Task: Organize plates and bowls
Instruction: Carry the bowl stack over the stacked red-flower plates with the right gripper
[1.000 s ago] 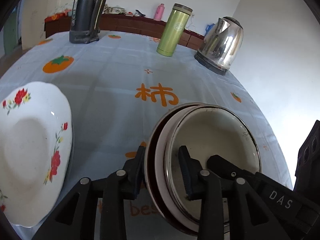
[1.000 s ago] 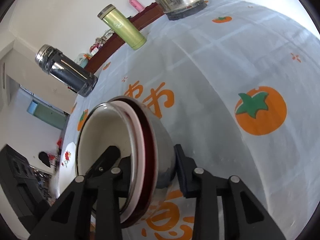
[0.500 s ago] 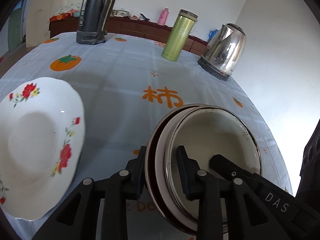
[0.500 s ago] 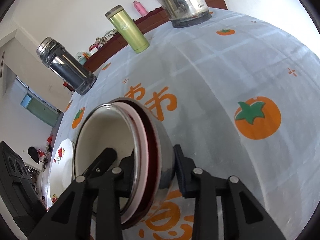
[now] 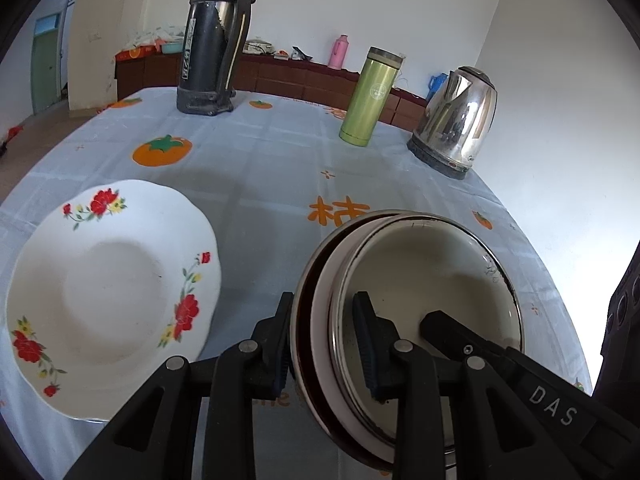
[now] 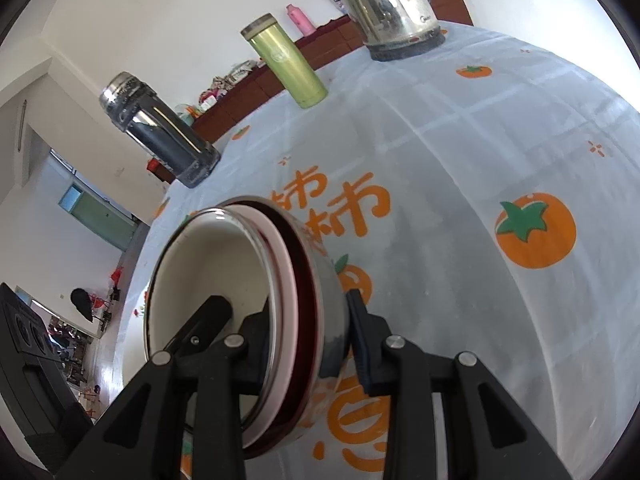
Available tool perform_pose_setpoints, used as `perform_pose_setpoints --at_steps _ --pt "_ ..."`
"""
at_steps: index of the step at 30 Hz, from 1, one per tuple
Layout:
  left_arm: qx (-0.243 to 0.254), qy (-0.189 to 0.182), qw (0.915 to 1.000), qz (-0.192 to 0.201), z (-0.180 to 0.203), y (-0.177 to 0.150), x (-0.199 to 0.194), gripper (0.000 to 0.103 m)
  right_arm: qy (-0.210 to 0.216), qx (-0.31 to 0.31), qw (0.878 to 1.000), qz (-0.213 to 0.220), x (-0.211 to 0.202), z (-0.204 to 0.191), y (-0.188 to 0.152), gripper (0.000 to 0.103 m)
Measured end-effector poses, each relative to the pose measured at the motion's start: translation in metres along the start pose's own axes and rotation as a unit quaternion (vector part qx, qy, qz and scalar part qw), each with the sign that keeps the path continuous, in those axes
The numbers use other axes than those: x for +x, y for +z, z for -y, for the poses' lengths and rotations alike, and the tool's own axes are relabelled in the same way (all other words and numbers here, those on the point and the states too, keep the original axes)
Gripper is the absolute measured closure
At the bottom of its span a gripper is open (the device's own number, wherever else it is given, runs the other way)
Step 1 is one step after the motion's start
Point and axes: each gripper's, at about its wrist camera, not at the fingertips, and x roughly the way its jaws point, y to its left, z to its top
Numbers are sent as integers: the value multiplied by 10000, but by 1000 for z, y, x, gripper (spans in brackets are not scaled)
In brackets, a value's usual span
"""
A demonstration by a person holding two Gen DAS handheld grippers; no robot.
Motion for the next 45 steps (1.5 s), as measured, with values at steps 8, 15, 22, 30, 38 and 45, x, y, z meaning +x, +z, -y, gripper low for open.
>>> perform_pose_setpoints --at_steps 8,15,22,30,38,45 --pt "105 62 9999 66 3 -1 -3 72 90 169 9998 53 -2 3 -3 71" --pt "182 108 9997 136 0 -2 -10 72 184 160 9996 149 -7 -1 -10 72" --pt "216 51 9996 197 -3 -3 -17 72 182 168 9993 263 -12 -6 -16 72" --pt "257 -51 9994 233 -9 -5 -28 72 140 198 9987 447 -23 -14 -26 72" --pt "179 -30 9994 309 -29 -2 -39 72 186 166 9984 503 -20 -33 -33 72" --pt "105 34 9992 393 -50 3 -48 72 268 119 9982 516 -13 -53 -40 72"
